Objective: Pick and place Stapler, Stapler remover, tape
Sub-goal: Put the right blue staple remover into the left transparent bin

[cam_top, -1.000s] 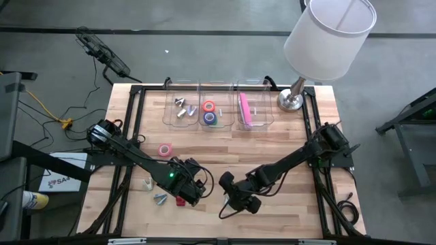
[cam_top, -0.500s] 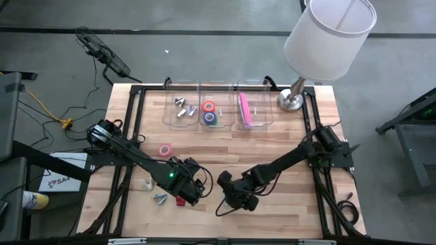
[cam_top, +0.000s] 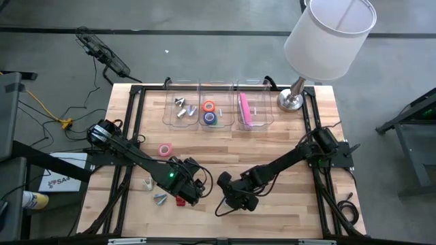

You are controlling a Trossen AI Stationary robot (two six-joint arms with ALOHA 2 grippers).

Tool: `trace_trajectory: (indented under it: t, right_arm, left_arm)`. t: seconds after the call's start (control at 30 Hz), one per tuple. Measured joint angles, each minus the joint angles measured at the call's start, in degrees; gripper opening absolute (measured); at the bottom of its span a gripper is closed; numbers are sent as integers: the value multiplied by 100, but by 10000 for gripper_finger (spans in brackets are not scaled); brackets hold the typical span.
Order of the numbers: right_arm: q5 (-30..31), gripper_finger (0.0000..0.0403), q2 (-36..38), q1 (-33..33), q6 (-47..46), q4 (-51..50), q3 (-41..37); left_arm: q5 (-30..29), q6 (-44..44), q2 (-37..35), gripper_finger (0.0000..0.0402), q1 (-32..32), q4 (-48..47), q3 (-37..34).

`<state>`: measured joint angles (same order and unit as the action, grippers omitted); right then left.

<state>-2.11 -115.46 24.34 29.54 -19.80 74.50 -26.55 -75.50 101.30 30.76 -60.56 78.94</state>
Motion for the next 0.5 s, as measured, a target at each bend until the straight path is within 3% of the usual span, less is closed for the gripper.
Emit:
trace_trajectory:
  t: [0.5]
  right_arm:
    - [35,225,0,0,7,-4,0]
  left_arm:
    - [0,0,0,339,0,-1,0]
